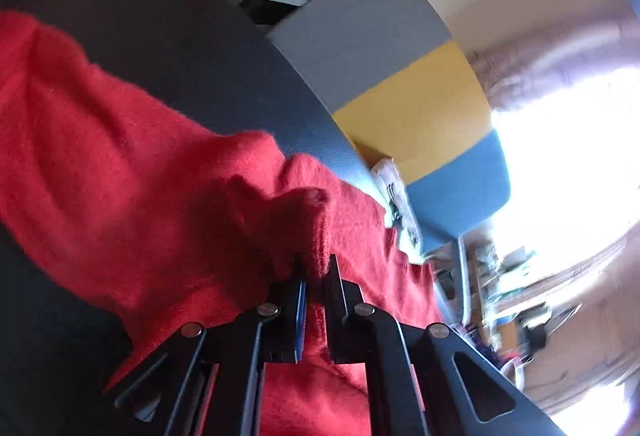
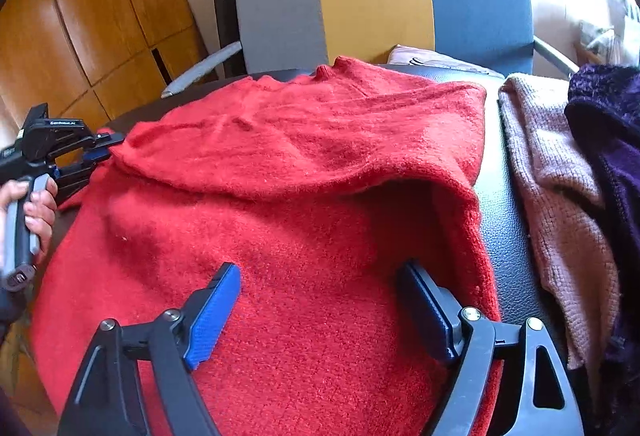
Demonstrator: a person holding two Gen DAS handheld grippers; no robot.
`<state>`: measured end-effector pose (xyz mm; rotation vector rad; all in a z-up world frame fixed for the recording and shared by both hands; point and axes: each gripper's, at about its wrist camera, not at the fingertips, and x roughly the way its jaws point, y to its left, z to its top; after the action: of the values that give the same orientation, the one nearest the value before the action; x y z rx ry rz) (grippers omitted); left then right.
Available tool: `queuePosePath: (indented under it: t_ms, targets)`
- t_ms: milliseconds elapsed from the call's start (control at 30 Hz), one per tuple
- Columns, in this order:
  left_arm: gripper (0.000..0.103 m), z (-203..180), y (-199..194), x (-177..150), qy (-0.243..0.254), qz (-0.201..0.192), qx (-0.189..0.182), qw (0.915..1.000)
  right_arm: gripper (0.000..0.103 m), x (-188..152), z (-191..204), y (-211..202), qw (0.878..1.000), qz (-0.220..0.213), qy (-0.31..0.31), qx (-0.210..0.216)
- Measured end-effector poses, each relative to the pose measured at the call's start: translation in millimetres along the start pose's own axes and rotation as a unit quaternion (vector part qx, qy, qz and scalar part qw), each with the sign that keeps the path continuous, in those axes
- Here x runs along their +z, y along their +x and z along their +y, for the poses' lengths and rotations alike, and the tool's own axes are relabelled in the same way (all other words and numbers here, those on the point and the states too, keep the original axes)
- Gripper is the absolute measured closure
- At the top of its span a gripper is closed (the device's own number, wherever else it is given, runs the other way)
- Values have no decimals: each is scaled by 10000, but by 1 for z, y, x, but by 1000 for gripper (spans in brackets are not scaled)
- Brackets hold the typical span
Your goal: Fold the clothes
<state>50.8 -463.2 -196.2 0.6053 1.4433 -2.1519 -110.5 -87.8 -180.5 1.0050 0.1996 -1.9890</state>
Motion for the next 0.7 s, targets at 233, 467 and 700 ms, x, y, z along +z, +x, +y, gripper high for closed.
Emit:
queuePosePath:
  t_ms: [233,467,700]
  targets:
    - [95,3,4,-20,618,-264,40,9977,16,22,-25,7,9908,-337,1240,430]
    - [95,5,7,-20,606,-253,-87,9978,11,43,-50,15,9644,-654,2440,781]
    - [95,7,9,-20,595,-242,-214,9977,61,31,-54,3,9704,-517,2344,255]
